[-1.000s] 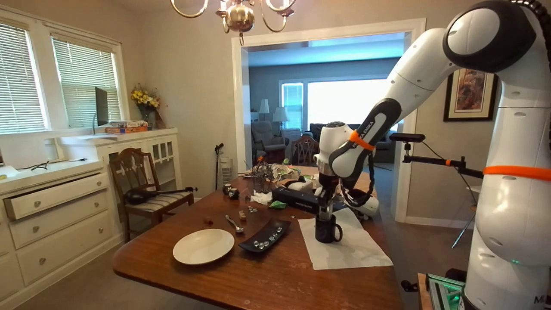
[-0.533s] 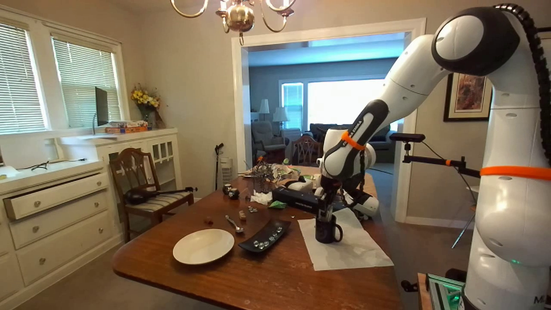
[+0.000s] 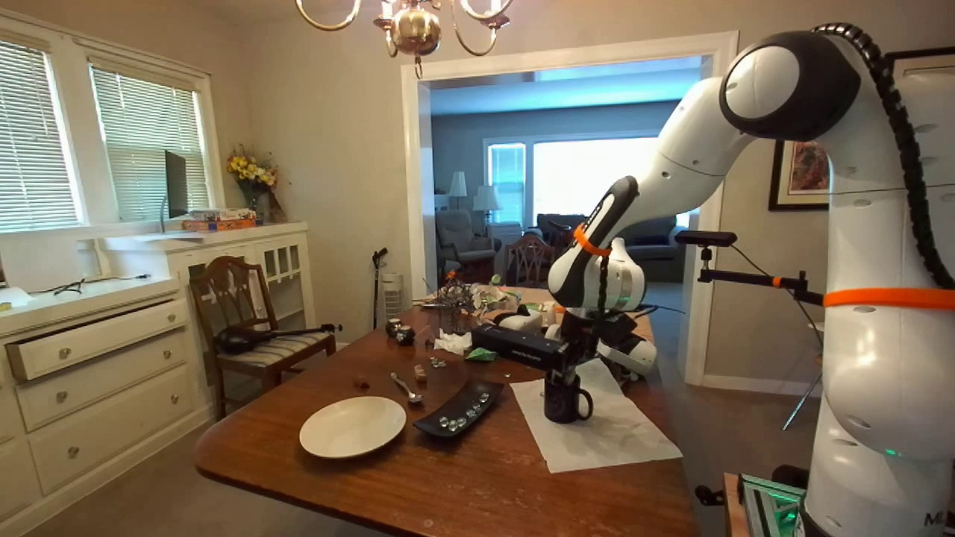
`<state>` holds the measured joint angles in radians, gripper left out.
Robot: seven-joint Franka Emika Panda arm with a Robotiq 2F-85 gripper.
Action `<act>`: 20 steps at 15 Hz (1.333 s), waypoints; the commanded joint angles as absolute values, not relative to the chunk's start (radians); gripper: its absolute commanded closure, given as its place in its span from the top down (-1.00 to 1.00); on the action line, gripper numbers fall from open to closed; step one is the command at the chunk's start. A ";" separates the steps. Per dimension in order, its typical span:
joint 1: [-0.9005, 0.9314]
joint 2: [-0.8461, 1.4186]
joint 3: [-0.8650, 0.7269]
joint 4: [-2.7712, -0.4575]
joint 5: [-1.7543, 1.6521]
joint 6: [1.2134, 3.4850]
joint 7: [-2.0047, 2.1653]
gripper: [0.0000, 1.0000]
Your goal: Pick up the bottle and put it in the cup
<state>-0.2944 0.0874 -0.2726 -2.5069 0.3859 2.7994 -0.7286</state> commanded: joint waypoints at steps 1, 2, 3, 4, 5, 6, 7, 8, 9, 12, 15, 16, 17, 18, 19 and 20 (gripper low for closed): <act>-0.326 0.135 -0.251 -2.467 0.537 2.777 -0.856 -0.54; -0.329 0.143 -0.251 -2.462 0.552 2.772 -0.870 -0.54; -0.329 0.145 -0.256 -2.460 0.546 2.770 -0.869 0.29; -0.329 0.147 -0.259 -2.457 0.540 2.766 -0.868 0.49; -0.325 0.137 -0.266 -2.463 0.515 2.764 -0.849 0.60; -0.319 0.125 -0.273 -2.469 0.489 2.765 -0.829 0.76; -0.315 0.112 -0.279 -2.475 0.468 2.768 -0.821 0.78; -0.307 0.087 -0.288 -2.488 0.431 2.764 -0.801 0.82; -0.299 0.075 -0.298 -2.497 0.389 2.774 -0.773 0.84; -0.306 0.012 -0.301 -2.518 0.195 2.779 -0.643 0.45; -0.303 -0.034 -0.296 -2.510 0.047 2.761 -0.534 -0.30; -0.300 -0.045 -0.289 -2.503 0.025 2.758 -0.512 -0.45; -0.296 -0.054 -0.285 -2.497 0.005 2.755 -0.491 -0.60; -0.289 -0.060 -0.279 -2.491 0.002 2.752 -0.485 -0.78; -0.283 -0.069 -0.276 -2.491 -0.005 2.753 -0.473 -0.91; -0.280 -0.087 -0.273 -2.493 -0.014 2.745 -0.466 -1.00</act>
<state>-0.2962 -0.0416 -0.2780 -2.4858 0.0331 2.7835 -0.5179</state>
